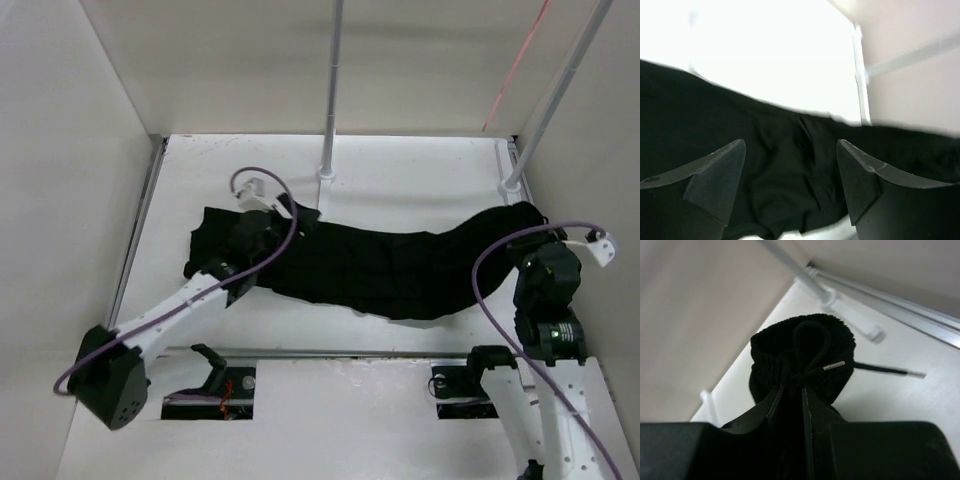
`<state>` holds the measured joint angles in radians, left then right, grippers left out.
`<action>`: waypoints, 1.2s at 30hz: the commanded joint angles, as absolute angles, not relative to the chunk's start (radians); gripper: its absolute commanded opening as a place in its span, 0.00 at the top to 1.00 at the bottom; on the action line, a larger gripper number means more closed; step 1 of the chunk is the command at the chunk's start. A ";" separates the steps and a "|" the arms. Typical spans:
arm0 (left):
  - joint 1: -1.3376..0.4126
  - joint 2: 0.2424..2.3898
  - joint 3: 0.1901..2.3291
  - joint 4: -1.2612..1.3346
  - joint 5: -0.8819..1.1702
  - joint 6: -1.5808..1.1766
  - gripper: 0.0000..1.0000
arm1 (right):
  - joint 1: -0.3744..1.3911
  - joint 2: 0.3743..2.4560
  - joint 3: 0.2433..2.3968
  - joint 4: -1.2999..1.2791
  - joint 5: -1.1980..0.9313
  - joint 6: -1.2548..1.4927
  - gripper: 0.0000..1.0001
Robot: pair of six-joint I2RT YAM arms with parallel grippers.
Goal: Place the trousers on the hanger
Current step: Fold the trousers
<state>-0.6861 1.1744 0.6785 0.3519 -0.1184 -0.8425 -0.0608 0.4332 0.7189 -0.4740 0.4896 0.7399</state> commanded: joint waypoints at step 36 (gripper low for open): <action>0.160 0.615 1.140 -0.298 -0.136 -0.827 0.24 | 1.139 2.540 2.934 -0.416 0.398 0.753 0.69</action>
<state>0.1528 0.6201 1.0882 -0.2974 -0.1150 -0.8417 1.0981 2.4512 2.7365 -0.4019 0.4858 0.6571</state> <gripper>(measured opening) 0.760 0.288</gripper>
